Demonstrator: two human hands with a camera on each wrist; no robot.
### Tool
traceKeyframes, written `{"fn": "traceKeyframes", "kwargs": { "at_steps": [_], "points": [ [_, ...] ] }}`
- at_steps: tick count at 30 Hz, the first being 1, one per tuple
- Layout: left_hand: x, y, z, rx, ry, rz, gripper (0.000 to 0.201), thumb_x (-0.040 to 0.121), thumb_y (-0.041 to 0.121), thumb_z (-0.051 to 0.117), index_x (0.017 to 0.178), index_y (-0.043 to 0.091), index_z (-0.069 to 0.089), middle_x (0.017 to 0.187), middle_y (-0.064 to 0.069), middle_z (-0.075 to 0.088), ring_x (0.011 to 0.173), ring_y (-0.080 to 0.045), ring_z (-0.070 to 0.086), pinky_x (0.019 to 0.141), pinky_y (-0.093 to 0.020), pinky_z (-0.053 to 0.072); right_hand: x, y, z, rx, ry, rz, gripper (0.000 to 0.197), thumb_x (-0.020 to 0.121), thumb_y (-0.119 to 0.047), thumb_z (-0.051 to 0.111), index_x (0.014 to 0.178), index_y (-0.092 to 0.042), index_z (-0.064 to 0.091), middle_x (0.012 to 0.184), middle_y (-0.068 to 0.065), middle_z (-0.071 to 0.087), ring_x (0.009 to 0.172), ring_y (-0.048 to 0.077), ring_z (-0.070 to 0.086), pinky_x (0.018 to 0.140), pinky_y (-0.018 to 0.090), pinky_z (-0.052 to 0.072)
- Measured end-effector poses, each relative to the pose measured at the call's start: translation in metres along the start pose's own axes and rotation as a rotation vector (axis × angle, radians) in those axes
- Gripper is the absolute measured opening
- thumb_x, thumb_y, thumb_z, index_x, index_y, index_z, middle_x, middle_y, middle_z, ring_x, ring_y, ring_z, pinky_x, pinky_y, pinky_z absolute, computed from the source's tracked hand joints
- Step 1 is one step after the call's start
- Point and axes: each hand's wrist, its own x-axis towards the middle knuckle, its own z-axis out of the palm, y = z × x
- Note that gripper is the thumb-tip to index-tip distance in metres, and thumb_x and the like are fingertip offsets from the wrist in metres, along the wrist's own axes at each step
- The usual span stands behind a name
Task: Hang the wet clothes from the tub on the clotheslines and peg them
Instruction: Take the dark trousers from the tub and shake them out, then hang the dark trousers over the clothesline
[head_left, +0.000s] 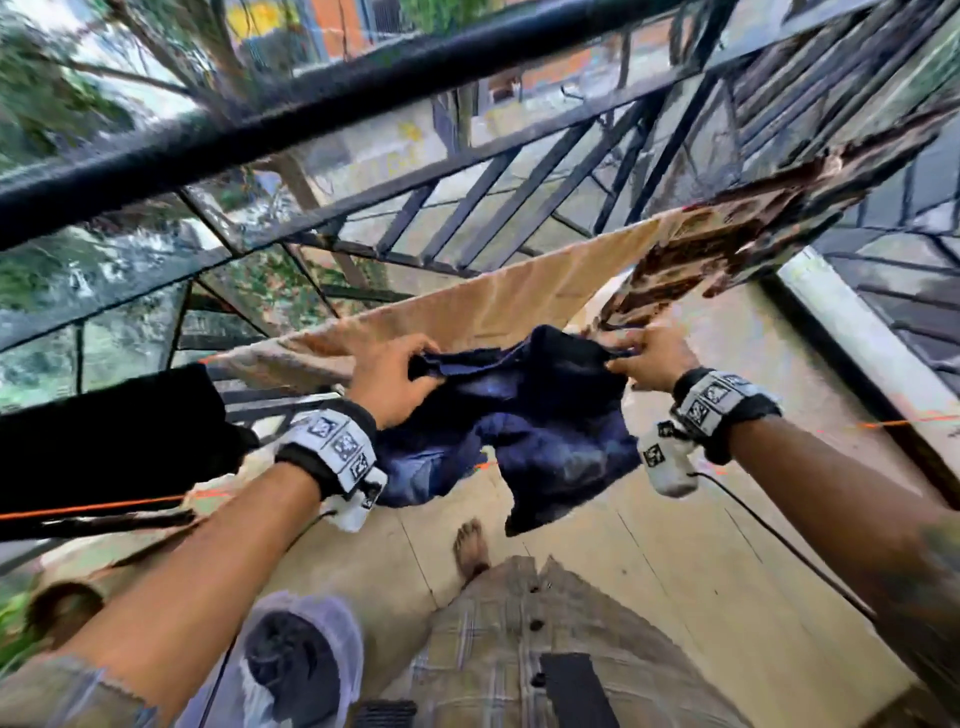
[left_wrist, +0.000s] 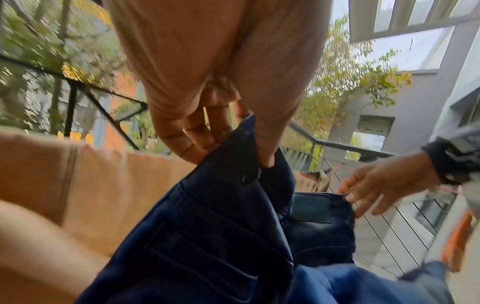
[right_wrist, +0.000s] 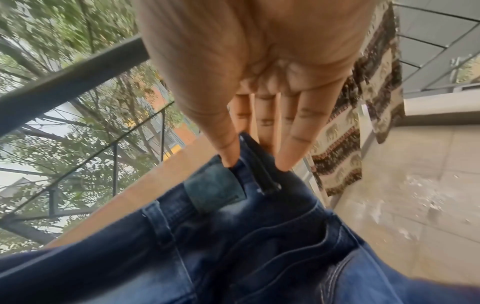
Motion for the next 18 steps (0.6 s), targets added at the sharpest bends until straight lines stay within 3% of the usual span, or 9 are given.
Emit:
{"fn": "traceKeyframes", "kwargs": {
  "at_steps": [2,4,7,9,11,14,17,18],
  "points": [
    [-0.001,-0.015,0.019,0.026,-0.094,-0.023,0.031,0.078,0.018,0.078,0.107,0.017,0.069,0.102,-0.008,0.072,0.098,-0.026,0.065,0.083,-0.030,0.044,-0.001,0.006,0.011,0.090,-0.022,0.067,0.020,0.078,-0.024,0.079,0.094,-0.029,0.068,0.082,-0.003,0.066,0.084,0.024,0.069,0.074,0.045,0.062],
    [-0.003,-0.030,0.033,0.040,-0.226,-0.066,0.035,0.078,0.011,0.073,0.112,0.019,0.067,0.109,-0.004,0.070,0.104,-0.023,0.063,0.090,-0.030,0.046,-0.006,0.011,0.016,0.143,-0.008,0.113,0.020,0.081,-0.023,0.077,0.099,-0.024,0.069,0.090,0.002,0.069,0.085,0.022,0.068,0.067,0.037,0.062],
    [-0.012,-0.044,0.045,0.064,-0.410,-0.072,0.037,0.079,0.004,0.066,0.112,0.018,0.069,0.110,-0.003,0.070,0.102,-0.023,0.064,0.086,-0.023,0.044,-0.020,0.022,0.017,0.181,0.039,0.143,0.018,0.082,-0.027,0.077,0.097,-0.020,0.070,0.092,0.004,0.071,0.083,0.022,0.069,0.063,0.031,0.060],
    [-0.024,-0.053,0.049,0.056,-0.457,-0.087,0.030,0.082,0.008,0.067,0.110,0.017,0.068,0.105,-0.005,0.070,0.096,-0.025,0.064,0.086,-0.029,0.048,-0.032,0.032,0.018,0.163,0.043,0.147,0.014,0.083,-0.029,0.076,0.092,-0.019,0.070,0.086,0.004,0.072,0.078,0.022,0.071,0.064,0.033,0.061],
    [-0.043,-0.061,0.051,0.012,-0.451,-0.137,0.020,0.085,0.013,0.068,0.102,0.023,0.066,0.098,-0.003,0.069,0.090,-0.025,0.065,0.086,-0.036,0.052,-0.046,0.044,0.021,0.108,0.033,0.134,0.011,0.083,-0.032,0.075,0.086,-0.022,0.071,0.080,0.001,0.073,0.073,0.020,0.071,0.068,0.037,0.062],
    [-0.080,-0.073,0.052,-0.050,-0.353,-0.184,0.022,0.085,0.016,0.067,0.084,0.036,0.059,0.087,0.004,0.069,0.080,-0.018,0.065,0.078,-0.030,0.051,-0.064,0.059,0.028,0.030,0.013,0.086,0.010,0.082,-0.036,0.074,0.079,-0.027,0.072,0.075,-0.004,0.073,0.072,0.017,0.071,0.074,0.041,0.060],
    [-0.118,-0.077,0.052,-0.078,-0.254,-0.121,0.006,0.078,0.038,0.055,0.079,0.043,0.056,0.087,0.011,0.067,0.082,-0.012,0.064,0.078,-0.030,0.049,-0.075,0.065,0.037,0.036,0.004,0.007,0.007,0.083,-0.032,0.072,0.079,-0.026,0.073,0.076,-0.008,0.072,0.078,0.014,0.069,0.072,0.031,0.054],
    [-0.130,-0.078,0.053,-0.077,-0.205,-0.095,0.010,0.076,0.041,0.052,0.083,0.043,0.059,0.091,0.012,0.066,0.087,-0.012,0.063,0.081,-0.030,0.048,-0.080,0.066,0.039,0.031,0.003,-0.032,0.005,0.084,-0.030,0.072,0.080,-0.026,0.073,0.077,-0.009,0.071,0.079,0.013,0.068,0.069,0.027,0.049]
  ]
}}
